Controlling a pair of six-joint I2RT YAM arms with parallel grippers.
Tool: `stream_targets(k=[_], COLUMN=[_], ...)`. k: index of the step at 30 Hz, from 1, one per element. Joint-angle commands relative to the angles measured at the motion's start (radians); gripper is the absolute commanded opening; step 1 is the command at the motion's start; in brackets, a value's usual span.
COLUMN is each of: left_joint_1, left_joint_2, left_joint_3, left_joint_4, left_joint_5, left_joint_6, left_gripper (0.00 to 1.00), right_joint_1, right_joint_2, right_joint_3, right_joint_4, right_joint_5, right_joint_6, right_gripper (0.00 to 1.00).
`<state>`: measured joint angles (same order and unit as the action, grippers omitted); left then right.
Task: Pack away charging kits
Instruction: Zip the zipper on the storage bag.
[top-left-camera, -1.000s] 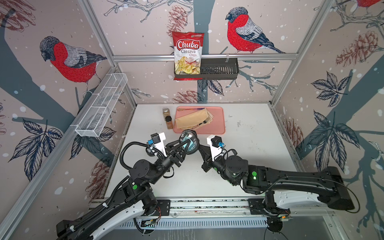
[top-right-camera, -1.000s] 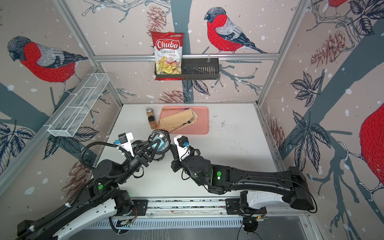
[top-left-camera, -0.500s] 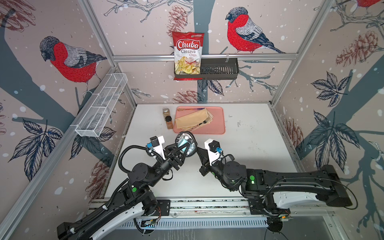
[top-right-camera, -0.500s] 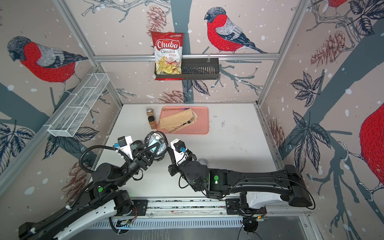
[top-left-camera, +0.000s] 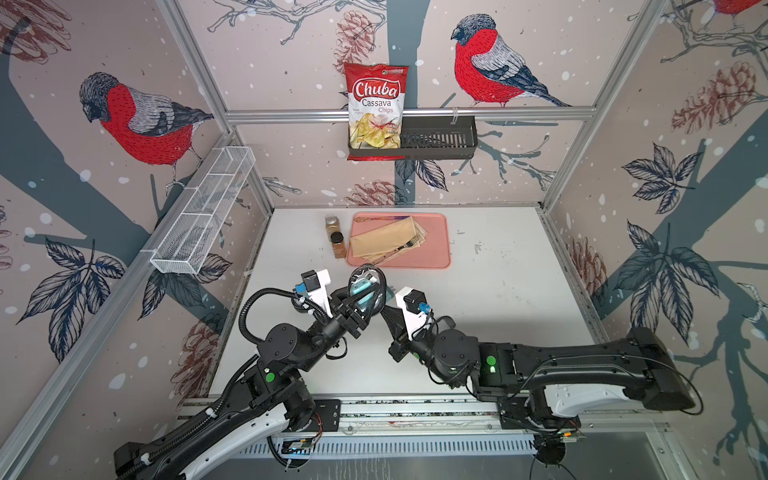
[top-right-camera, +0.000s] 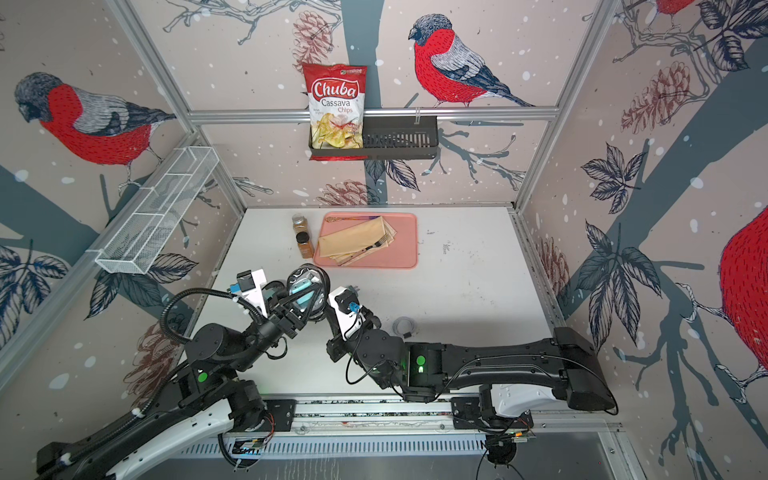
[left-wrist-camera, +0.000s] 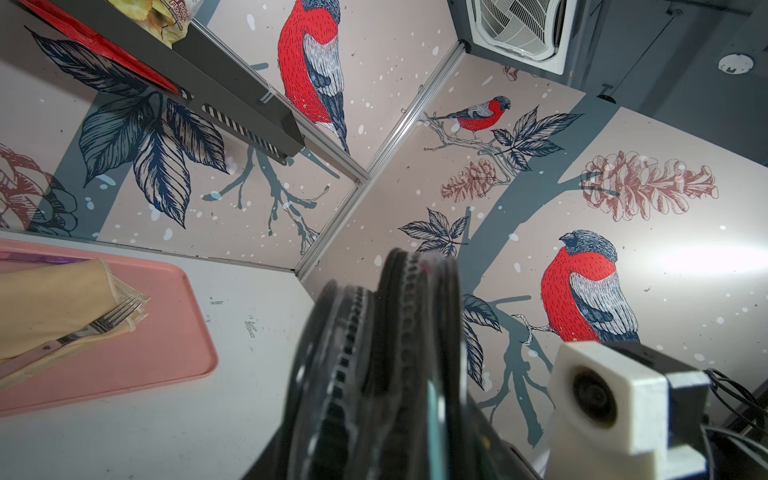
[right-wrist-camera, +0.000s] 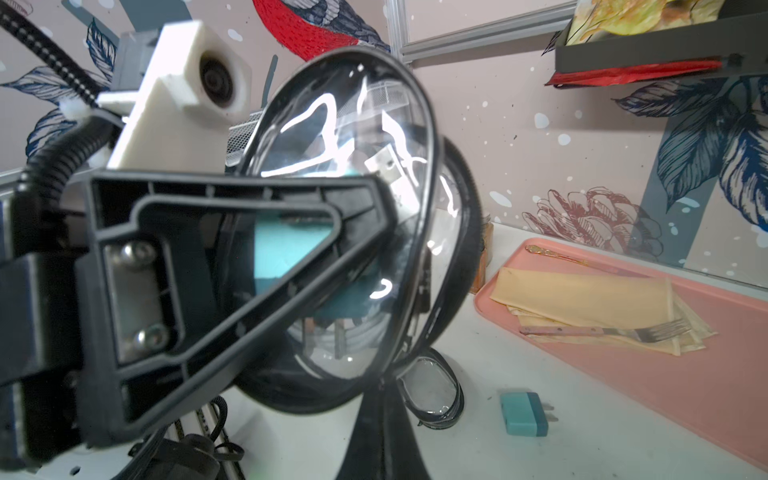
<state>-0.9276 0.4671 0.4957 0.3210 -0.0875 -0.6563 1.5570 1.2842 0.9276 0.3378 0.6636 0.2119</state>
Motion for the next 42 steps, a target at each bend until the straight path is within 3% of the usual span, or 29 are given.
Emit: stream_targets(k=[1,10,14,31,42], left_joint_1=[-0.001,-0.001,0.0,-0.001,-0.001], left_joint_2=[0.005,0.006,-0.002,0.07,0.182], left_joint_3=[0.01,0.012,0.015,0.064,0.122], left_joint_4=[0.023,-0.012,-0.032,-0.149,-0.25], left_joint_5=[-0.013,-0.021,-0.016,0.078,0.086], left_joint_6=[-0.009,-0.011,-0.01,0.035,0.063], left_gripper=[0.43,0.1,0.01,0.0,0.0], right_joint_1=[0.009,0.005,-0.014,-0.198,-0.213], right_joint_2=[0.01,-0.026,-0.073,-0.173,-0.164], right_joint_3=[-0.002,-0.032,-0.054,-0.076,-0.074], right_joint_4=[0.044,0.05,0.048,-0.01,0.004], right_joint_5=[-0.009,0.026,0.028,-0.073,-0.114], right_joint_6=[0.021,0.026,0.034,0.058,-0.028], right_gripper=[0.0,0.0,0.0,0.0,0.0])
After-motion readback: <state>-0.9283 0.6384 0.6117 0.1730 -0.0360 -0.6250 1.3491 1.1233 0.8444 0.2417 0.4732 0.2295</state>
